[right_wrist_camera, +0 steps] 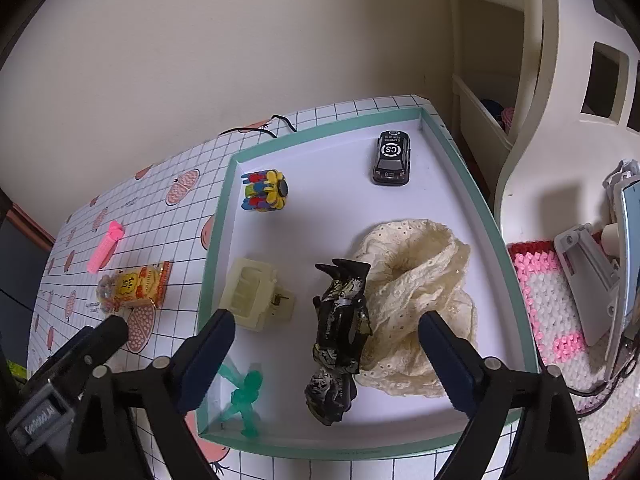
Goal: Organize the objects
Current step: 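Move both grippers back toward the cotton swab pack and yellow snack bar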
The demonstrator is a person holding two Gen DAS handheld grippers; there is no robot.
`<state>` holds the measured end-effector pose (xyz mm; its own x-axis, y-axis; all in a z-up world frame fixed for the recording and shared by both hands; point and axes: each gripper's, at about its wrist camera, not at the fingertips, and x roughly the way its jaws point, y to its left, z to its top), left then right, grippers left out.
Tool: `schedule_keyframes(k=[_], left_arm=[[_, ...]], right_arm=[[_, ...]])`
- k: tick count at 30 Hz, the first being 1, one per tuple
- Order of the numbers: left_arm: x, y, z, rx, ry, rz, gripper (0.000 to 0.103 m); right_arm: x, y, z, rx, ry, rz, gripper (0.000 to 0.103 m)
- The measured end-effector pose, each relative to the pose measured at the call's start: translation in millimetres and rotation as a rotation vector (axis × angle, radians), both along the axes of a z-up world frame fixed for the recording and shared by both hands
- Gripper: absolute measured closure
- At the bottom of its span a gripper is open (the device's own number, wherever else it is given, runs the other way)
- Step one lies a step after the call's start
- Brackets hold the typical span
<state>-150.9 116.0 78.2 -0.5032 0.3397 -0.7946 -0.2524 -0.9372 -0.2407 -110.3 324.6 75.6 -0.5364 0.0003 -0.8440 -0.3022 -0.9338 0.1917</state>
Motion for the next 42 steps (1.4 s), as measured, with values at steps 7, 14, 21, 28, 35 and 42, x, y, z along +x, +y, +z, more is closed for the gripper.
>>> schedule_keyframes(k=[7, 14, 21, 28, 35, 42], left_arm=[[-4.3, -17.7, 3.1, -0.009, 0.019, 0.025, 0.0], [-8.5, -42.1, 6.8, -0.004, 0.013, 0.04, 0.0], [-9.4, -66.5, 6.3, -0.037, 0.0, 0.06, 0.0], [-3.7, -84.6, -0.6, -0.059, -0.05, 0.072, 0.0], [3.1, -90.8, -18.5, -0.103, -0.143, 0.089, 0.0], [5.8, -92.5, -38.7, -0.146, -0.235, 0.128, 0.0]], right_arm=[[-1.5, -6.1, 3.4, 0.014, 0.016, 0.011, 0.0], [-4.8, -17.6, 10.6, 0.019, 0.02, 0.031, 0.0], [-10.0, -44.6, 25.7, 0.032, 0.04, 0.067, 0.0], [-19.5, -75.3, 31.2, 0.043, 0.044, 0.108, 0.0], [-25.8, -100.6, 32.1, 0.05, 0.039, 0.148, 0.0], [-30.6, -118.0, 25.5, 0.055, 0.028, 0.186, 0.0]])
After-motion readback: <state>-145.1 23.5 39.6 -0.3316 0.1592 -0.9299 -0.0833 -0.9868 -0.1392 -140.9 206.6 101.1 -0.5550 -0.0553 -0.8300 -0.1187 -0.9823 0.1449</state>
